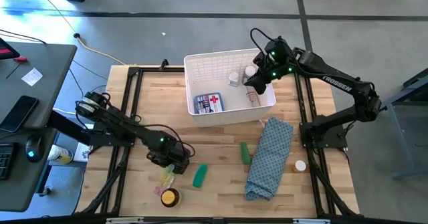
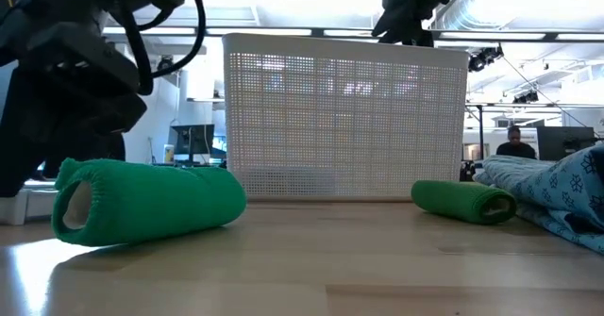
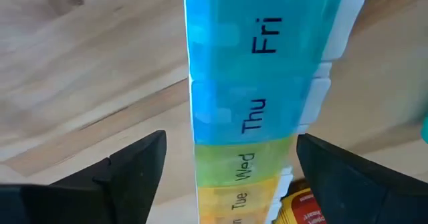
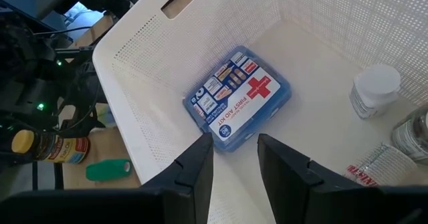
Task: Pick & place medical supplies in basket/bin
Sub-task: Put the medicine organizer into the white bin
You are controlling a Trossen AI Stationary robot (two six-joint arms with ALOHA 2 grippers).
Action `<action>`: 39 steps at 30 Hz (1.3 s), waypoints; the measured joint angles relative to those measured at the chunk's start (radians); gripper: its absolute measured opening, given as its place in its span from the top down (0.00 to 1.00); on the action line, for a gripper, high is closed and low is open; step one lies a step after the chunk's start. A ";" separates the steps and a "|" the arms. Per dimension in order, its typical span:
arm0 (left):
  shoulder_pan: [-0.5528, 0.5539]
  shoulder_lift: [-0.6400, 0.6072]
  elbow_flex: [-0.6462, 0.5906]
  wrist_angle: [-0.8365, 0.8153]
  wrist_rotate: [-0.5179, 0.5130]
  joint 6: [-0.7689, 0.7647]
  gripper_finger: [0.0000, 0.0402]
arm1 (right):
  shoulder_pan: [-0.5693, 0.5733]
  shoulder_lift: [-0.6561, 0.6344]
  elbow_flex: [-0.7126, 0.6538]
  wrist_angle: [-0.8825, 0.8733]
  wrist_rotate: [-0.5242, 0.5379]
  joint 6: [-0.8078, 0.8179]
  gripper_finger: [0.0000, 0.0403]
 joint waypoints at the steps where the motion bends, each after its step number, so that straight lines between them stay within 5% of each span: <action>1: 0.000 0.000 0.000 -0.004 -0.003 0.000 0.09 | 0.000 0.000 0.000 0.000 0.000 0.001 0.73; 21: 0.000 0.075 0.040 -0.065 -0.002 0.056 0.39 | 0.000 0.000 0.000 -0.002 0.010 0.008 0.73; 39: 0.000 -0.066 0.048 -0.178 -0.018 0.079 0.39 | 0.008 0.000 0.000 -0.002 0.010 0.023 0.73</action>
